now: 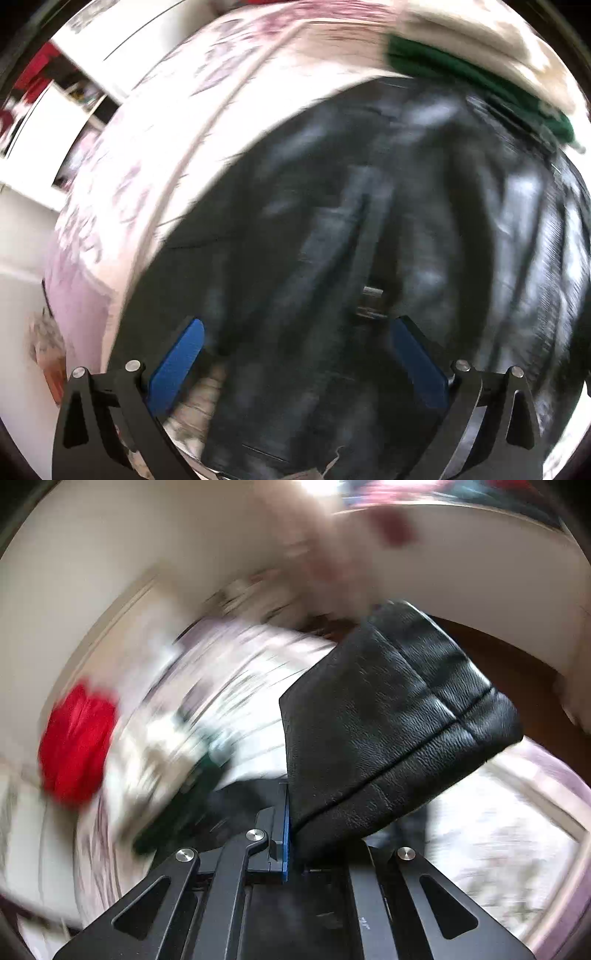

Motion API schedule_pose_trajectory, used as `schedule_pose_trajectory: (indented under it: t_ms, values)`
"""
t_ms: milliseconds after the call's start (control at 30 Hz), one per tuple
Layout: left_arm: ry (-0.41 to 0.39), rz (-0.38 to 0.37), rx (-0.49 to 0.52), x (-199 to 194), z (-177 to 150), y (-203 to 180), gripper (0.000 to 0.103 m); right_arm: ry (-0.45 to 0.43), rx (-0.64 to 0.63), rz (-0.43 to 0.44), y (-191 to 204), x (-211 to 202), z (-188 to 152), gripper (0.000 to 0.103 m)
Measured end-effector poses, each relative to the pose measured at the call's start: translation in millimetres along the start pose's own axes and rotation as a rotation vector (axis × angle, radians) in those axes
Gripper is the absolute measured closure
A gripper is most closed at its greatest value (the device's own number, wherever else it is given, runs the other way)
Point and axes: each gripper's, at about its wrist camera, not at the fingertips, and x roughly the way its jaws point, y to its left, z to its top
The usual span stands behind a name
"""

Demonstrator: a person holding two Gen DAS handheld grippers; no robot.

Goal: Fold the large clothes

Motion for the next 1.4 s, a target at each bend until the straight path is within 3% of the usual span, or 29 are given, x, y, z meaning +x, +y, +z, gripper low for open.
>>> schedule_pose_trajectory:
  t_ms: [100,167,300,367,400,433,533,567,633,767,833,900,1000,1067,1100,1133,1167,1233,1267,1400]
  values:
    - [0.024,0.03,-0.075,21,3,46,0.0,0.12,-0.222,0.032,91,49,-48,0.098]
    - [0.046,0.043,-0.13,34,0,76,0.0,0.225,-0.437,0.028,160,88,-101,0.098]
    - [0.098,0.029,-0.213,46,-17,127,0.0,0.363,-0.825,0.002,234,130,-216,0.098]
    - [0.094,0.014,-0.224,44,-18,147,0.0,0.461,-0.913,0.029,246,139,-252,0.083]
    - [0.091,0.001,-0.224,41,-19,152,0.0,0.562,-0.879,0.083,245,143,-261,0.061]
    - [0.089,-0.015,-0.222,37,-19,156,0.0,0.644,-0.819,0.137,241,142,-263,0.051]
    - [0.084,-0.07,-0.2,19,-18,152,0.0,0.71,-0.669,0.161,215,114,-241,0.043]
    - [0.08,-0.084,-0.188,13,-17,147,0.0,0.712,-0.608,0.167,199,101,-230,0.043]
    - [0.065,-0.108,-0.158,0,-14,129,0.0,0.662,-0.502,0.087,155,75,-203,0.042]
    - [0.038,-0.14,-0.097,-12,-3,85,0.0,0.563,-0.433,-0.259,71,63,-156,0.042]
    - [0.01,-0.143,-0.093,-17,1,67,0.0,0.588,-0.36,-0.314,35,75,-136,0.042]
    - [-0.027,-0.152,-0.084,-19,8,38,0.0,0.598,-0.269,-0.299,6,81,-121,0.043]
    - [-0.017,-0.153,-0.061,-8,22,-4,0.0,0.568,-0.172,-0.249,-4,82,-107,0.043]
    - [0.006,-0.13,-0.046,5,32,-29,0.0,0.523,-0.174,-0.253,-1,76,-101,0.051]
    - [0.017,-0.118,-0.04,10,35,-36,0.0,0.503,-0.183,-0.255,1,76,-100,0.065]
    - [0.033,-0.102,-0.028,22,40,-47,0.0,0.476,-0.193,-0.241,3,75,-100,0.073]
    - [0.048,-0.078,-0.012,31,43,-54,0.0,0.47,-0.212,-0.206,5,79,-105,0.073]
    - [0.087,-0.046,0.013,50,45,-63,0.0,0.511,-0.249,-0.197,4,96,-112,0.074]
    - [0.093,-0.05,0.016,55,46,-64,0.0,0.573,-0.269,-0.191,1,112,-125,0.074]
    - [0.08,-0.078,-0.04,43,45,-49,0.0,0.661,-0.284,-0.204,-2,132,-134,0.074]
